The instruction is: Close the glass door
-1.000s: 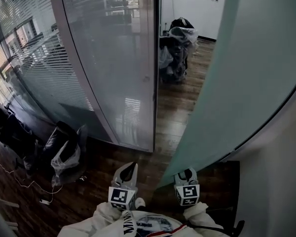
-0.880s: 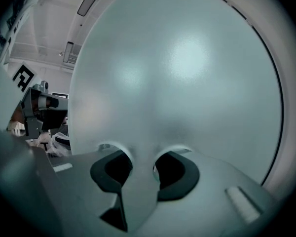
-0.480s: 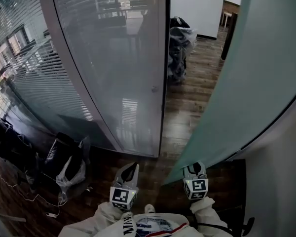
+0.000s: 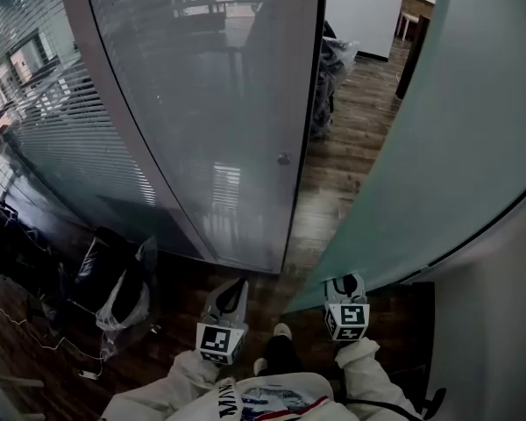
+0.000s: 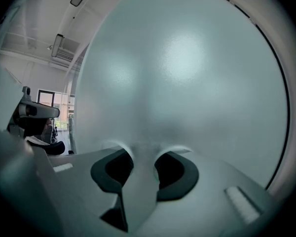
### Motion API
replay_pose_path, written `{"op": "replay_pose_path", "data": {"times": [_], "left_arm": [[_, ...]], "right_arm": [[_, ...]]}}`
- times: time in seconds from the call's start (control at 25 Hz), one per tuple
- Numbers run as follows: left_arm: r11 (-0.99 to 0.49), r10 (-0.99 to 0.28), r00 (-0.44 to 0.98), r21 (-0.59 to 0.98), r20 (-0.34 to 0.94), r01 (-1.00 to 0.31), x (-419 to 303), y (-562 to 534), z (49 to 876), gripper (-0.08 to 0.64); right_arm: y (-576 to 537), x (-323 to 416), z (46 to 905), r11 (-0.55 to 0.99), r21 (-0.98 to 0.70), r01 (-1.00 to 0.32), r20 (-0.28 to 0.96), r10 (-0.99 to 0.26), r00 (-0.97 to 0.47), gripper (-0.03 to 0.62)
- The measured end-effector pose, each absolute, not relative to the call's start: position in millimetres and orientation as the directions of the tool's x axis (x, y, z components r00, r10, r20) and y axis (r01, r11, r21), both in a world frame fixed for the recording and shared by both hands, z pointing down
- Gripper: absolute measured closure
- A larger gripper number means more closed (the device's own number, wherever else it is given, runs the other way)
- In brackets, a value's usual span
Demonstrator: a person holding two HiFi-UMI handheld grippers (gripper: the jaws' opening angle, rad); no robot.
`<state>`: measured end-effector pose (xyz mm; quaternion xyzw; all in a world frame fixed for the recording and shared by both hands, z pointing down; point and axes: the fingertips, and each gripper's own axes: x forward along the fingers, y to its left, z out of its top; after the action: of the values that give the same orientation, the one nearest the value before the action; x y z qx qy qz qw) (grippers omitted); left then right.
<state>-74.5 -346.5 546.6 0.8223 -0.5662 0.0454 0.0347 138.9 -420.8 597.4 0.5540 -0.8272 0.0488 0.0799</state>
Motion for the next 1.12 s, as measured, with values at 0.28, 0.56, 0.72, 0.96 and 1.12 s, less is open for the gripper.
{"op": "replay_pose_path", "data": {"times": [0.28, 0.56, 0.72, 0.96, 1.12], "left_arm": [[-0.338, -0.931, 0.337, 0.014, 0.141, -0.941, -78.8, -367.6, 554.7, 0.558], [-0.339, -0.933, 0.339, 0.016, 0.124, -0.94, -74.6, -403.7, 548.3, 0.558], [-0.331, -0.936, 0.331, 0.016, 0.119, -0.943, -75.1, -422.9, 546.3, 0.558], [-0.322, -0.939, 0.319, -0.001, 0.126, -0.947, -77.2, -443.0, 555.6, 0.558], [-0.318, -0.941, 0.314, -0.011, 0.128, -0.948, -74.1, -457.3, 550.6, 0.558]], "right_arm": [[-442.2, 134.2, 591.2, 0.368, 0.007, -0.93, 0.195, -0.913, -0.359, 0.469], [-457.2, 128.4, 590.1, 0.366, 0.002, -0.93, 0.198, -0.912, -0.359, 0.469], [-464.5, 126.1, 587.8, 0.366, 0.001, -0.93, 0.196, -0.912, -0.359, 0.469], [-469.4, 124.8, 596.8, 0.355, 0.003, -0.935, 0.182, -0.92, -0.349, 0.469], [-477.4, 123.1, 591.2, 0.348, 0.01, -0.937, 0.165, -0.925, -0.342, 0.468]]}}
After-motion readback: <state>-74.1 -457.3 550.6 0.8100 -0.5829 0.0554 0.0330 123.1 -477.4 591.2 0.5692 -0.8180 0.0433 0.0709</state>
